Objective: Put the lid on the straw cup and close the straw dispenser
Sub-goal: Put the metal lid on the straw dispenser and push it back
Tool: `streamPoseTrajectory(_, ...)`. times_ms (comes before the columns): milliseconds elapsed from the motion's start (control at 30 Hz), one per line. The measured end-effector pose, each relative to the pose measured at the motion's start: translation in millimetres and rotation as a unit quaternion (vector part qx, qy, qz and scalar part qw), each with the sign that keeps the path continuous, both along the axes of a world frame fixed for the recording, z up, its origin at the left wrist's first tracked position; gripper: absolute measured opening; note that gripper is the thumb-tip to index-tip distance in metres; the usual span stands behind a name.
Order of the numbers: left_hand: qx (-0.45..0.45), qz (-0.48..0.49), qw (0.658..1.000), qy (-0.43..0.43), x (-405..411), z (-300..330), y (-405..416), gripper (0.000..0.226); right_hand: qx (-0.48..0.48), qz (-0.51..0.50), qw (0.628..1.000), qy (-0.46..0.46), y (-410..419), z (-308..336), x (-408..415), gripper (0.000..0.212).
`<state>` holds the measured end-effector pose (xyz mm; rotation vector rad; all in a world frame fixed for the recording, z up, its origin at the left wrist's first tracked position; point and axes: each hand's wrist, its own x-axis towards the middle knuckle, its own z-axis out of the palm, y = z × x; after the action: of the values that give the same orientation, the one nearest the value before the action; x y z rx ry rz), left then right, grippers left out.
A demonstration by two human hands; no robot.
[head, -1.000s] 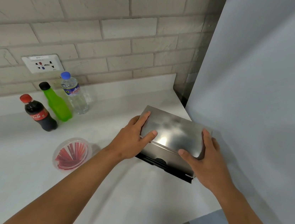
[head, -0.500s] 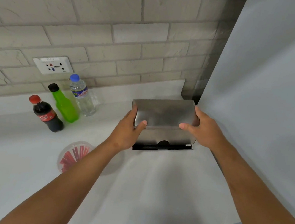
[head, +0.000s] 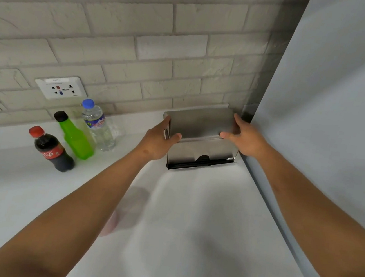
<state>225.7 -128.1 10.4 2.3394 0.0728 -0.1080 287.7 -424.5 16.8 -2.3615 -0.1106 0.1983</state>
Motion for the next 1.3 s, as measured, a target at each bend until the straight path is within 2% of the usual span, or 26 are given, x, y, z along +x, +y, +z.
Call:
streamPoseTrajectory(400, -0.033, 0.016, 0.999, -0.014, 31, 3, -8, 0.083, -0.016, 0.021, 0.999, 0.02, -3, 4, 51, 0.101)
streamPoseTrajectory(867, -0.027, 0.001, 0.999, -0.031, 34, 2, -6, 0.073, -0.026, 0.018, 0.999, 0.006, -2, 3, 51, 0.099)
streamPoseTrajectory(1300, -0.031, 0.001, 0.999, -0.009, 37, 2, -3, 0.079, -0.043, 0.014, 0.999, 0.006, -1, 4, 48, 0.098)
